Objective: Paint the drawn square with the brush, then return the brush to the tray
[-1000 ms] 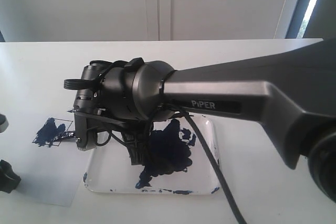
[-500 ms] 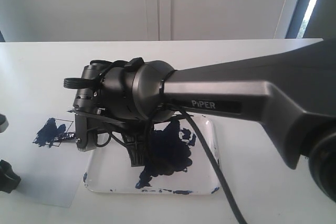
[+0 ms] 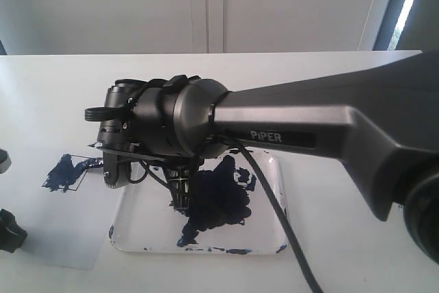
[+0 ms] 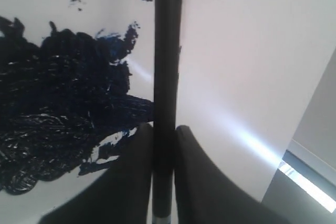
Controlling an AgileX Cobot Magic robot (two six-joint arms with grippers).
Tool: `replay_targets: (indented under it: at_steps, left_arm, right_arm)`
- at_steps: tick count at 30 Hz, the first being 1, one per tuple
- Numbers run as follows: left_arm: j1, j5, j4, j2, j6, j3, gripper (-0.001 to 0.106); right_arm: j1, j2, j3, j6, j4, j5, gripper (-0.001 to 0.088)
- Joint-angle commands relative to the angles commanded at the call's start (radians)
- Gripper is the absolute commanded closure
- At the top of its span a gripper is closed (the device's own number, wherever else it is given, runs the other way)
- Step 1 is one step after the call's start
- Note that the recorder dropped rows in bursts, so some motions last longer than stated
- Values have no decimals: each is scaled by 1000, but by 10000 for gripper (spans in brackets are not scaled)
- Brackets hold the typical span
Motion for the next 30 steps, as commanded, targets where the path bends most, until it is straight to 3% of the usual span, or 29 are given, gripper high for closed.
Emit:
replay_targets:
  at_steps: [10, 30]
  left_arm:
    - [0, 2, 0, 0, 0, 0, 489]
    - [0, 6, 0, 0, -4, 0, 489]
  right_arm:
    - [8, -28, 0, -68, 83, 9, 868]
    - [8, -5, 0, -61, 32, -8, 868]
